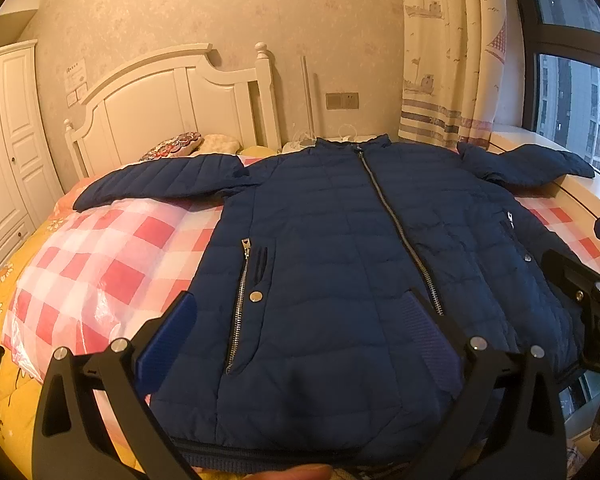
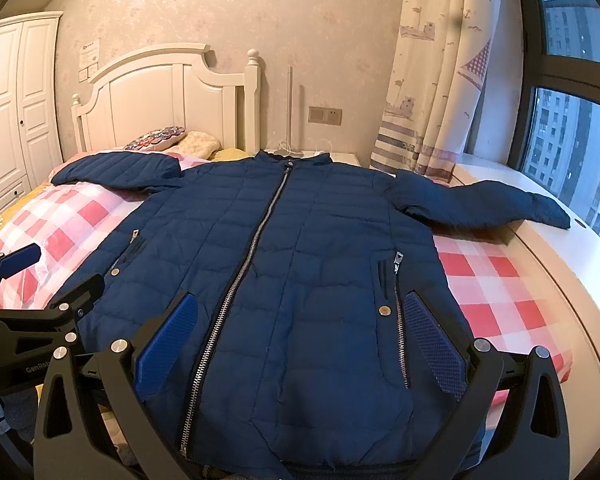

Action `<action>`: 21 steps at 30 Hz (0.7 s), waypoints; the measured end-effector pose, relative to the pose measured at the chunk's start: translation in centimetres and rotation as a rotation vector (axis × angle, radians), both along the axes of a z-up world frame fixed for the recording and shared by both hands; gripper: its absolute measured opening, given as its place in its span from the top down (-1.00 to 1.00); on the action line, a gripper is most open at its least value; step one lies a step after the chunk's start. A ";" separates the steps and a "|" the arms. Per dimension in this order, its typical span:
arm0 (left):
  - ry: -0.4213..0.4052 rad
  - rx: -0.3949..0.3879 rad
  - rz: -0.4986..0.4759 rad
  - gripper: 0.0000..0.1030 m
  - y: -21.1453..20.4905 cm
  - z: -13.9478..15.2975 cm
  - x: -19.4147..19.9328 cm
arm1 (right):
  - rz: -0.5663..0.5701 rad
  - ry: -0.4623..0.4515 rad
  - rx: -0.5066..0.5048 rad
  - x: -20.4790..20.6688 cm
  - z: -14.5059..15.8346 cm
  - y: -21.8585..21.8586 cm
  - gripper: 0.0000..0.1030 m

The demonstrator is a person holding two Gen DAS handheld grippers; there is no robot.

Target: Fold large clothes

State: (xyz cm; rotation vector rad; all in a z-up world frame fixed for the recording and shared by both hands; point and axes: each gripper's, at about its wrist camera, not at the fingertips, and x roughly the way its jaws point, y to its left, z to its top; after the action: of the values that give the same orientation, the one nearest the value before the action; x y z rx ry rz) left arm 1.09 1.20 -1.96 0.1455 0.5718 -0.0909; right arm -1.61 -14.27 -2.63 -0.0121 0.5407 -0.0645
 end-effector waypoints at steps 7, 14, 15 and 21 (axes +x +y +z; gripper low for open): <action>0.037 0.005 -0.002 -0.96 -0.2 -0.7 1.0 | 0.035 -0.008 0.047 0.5 -0.6 -1.2 -0.91; 0.139 0.022 -0.040 -0.96 -0.5 -2.1 8.3 | -0.009 0.075 0.139 4.9 -2.1 -6.5 -0.91; 0.164 0.029 -0.031 -0.96 -0.6 -2.4 10.0 | -0.049 0.091 0.170 6.3 -2.3 -8.6 -0.91; 0.272 0.112 0.073 -0.96 -0.7 -4.9 22.0 | -0.286 0.173 0.395 13.7 -4.5 -21.0 -0.91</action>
State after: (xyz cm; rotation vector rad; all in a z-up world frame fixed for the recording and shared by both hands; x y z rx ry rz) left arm 23.05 0.47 -6.89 0.2231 0.8534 -0.0076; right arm 12.12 -35.30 -7.09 0.4487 0.7186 -0.2366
